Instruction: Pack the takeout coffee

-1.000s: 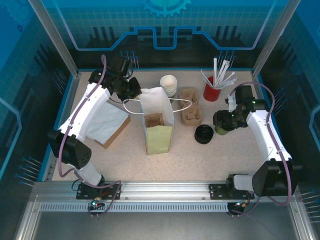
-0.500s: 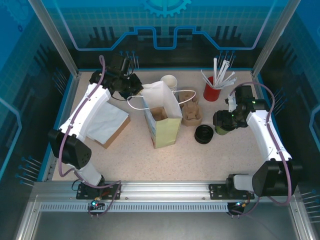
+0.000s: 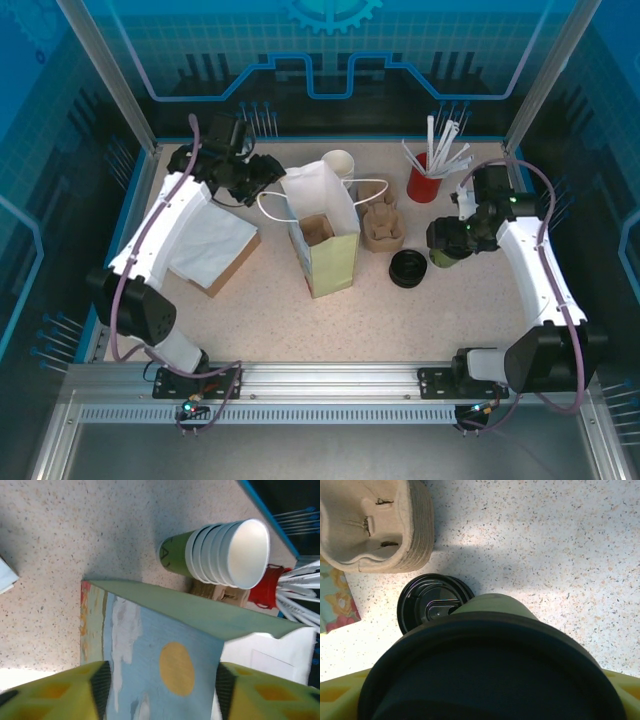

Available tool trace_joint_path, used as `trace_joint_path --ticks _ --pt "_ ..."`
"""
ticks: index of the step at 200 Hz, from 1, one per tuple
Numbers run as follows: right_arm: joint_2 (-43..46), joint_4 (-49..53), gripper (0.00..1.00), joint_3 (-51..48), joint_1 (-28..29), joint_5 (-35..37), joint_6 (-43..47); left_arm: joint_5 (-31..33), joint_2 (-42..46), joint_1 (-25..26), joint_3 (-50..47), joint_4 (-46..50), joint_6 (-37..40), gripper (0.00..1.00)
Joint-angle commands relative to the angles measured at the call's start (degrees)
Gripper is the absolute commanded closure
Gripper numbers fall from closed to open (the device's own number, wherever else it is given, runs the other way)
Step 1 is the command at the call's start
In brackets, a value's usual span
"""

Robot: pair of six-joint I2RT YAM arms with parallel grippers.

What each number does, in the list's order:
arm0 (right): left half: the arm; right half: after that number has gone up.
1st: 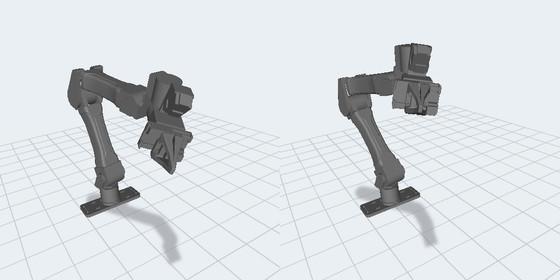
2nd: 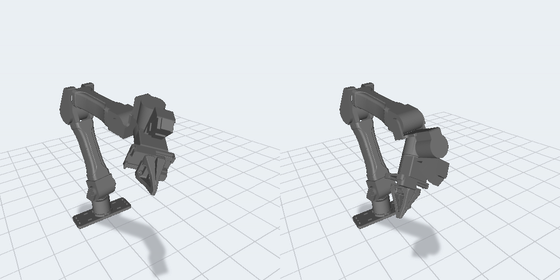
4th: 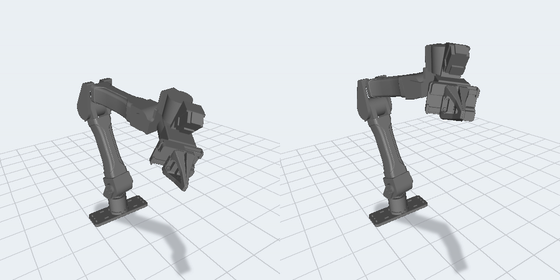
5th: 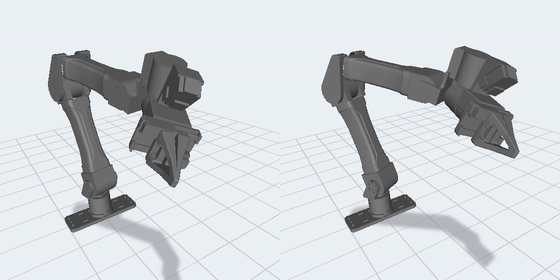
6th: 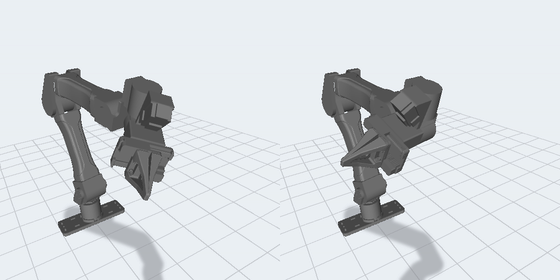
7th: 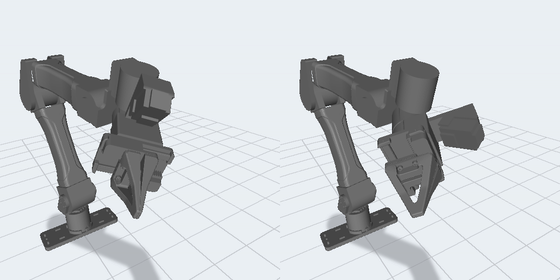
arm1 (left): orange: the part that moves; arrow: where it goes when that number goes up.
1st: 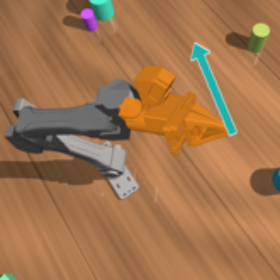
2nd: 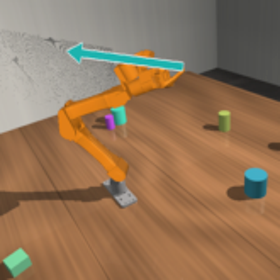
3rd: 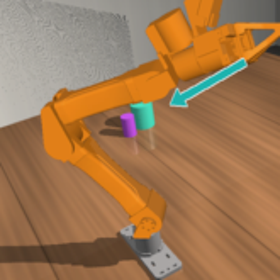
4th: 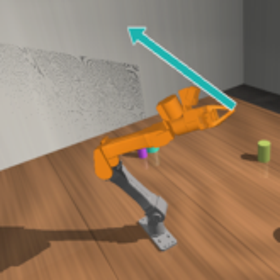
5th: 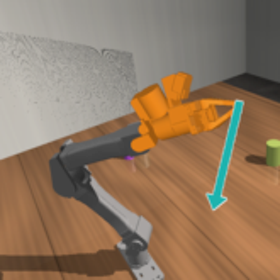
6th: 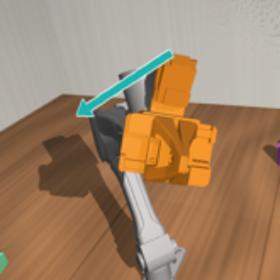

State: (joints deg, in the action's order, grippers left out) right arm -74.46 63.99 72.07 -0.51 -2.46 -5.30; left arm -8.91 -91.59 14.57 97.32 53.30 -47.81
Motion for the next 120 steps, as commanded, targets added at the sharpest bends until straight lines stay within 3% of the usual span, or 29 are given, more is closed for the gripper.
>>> trace_joint_path --ticks 1,42,120 --pt "1.6 4.3 0.11 3.3 1.5 -1.7 0.9 0.6 4.8 -0.9 0.4 -0.3 4.8 0.3" --pt "0.8 10.3 0.11 10.0 3.2 -0.6 -0.6 -0.2 10.1 -3.0 -0.6 -2.8 8.9 0.13" --pt "-2.6 23.2 0.12 31.0 10.1 3.4 -5.8 -1.3 21.6 -5.0 -9.5 -4.8 17.8 0.03"
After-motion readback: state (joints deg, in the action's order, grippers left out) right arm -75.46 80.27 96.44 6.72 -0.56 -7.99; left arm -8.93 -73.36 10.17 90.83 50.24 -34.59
